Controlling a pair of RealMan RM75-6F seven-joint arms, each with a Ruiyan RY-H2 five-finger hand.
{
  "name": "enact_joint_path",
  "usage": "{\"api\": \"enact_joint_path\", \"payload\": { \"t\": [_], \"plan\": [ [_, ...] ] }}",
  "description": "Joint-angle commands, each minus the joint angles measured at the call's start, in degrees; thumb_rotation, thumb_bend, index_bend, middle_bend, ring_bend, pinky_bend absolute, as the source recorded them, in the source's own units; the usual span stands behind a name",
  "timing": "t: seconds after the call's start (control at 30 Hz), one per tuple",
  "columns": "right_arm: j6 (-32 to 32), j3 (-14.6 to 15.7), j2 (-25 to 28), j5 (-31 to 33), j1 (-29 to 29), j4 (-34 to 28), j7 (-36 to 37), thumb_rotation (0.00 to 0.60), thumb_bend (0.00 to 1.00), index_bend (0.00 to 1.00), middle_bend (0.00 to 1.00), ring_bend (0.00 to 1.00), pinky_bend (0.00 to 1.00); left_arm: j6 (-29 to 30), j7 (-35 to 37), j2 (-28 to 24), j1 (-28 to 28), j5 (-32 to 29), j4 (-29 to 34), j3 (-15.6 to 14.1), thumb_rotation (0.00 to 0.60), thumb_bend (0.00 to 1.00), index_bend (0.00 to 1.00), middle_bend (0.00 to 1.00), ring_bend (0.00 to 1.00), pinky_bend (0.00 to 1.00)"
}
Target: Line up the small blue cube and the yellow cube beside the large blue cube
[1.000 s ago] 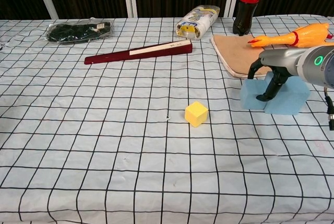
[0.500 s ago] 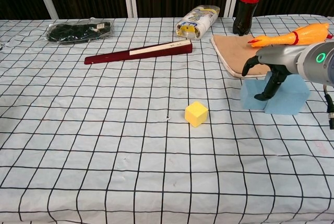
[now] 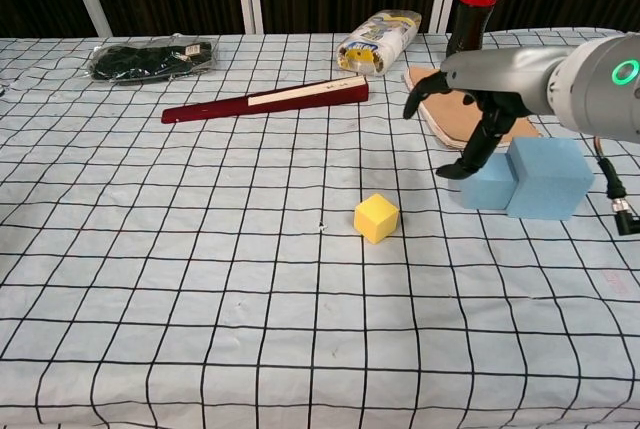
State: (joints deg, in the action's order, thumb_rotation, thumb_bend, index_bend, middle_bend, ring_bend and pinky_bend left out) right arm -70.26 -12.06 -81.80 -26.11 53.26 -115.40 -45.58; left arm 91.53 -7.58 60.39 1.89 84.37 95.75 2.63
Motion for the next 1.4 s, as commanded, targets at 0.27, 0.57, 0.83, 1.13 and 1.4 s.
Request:
{"api": "enact_joint_path", "payload": {
  "t": [0.27,0.57,0.83,1.13,1.4],
  "plan": [
    [3.4,3.7,-5.5,-10.2,3.2,3.3,-2.0,0.600,0.15,0.21,0.03,0.00,0.09,0.0,0.4,-0.2,0.0,0.3,-0.1,-0.1,0.600,0.01,0.21,0.06,0.00,0.00],
    [8.4,5.0,-7.8,-12.6,3.4,9.9,1.4,0.600,0.15,0.21,0.03,0.00,0.09,0.0,0.2,-0.1,0.0,0.1,-0.1,0.0,0.600,0.01,0.21,0.06,0.00,0.00],
    [11.9,6.7,-7.4,-15.1,3.8,14.1,2.6,0.600,0.15,0.23,0.03,0.00,0.09,0.0,-0.1,-0.1,0.0,-0.1,0.1,0.0,0.600,0.01,0.21,0.06,0.00,0.00],
    [13.7,7.8,-8.5,-19.1,2.5,19.2,6.4,0.600,0.15,0.31,0.03,0.00,0.09,0.0,-0.5,0.0,0.0,-0.4,0.1,0.1,0.600,0.01,0.21,0.06,0.00,0.00],
    [14.7,8.1,-9.9,-21.7,1.3,22.8,9.4,0.600,0.15,0.34,0.03,0.00,0.09,0.1,-0.9,0.2,0.0,-0.6,0.1,0.2,0.600,0.01,0.21,0.06,0.00,0.00]
  ]
}}
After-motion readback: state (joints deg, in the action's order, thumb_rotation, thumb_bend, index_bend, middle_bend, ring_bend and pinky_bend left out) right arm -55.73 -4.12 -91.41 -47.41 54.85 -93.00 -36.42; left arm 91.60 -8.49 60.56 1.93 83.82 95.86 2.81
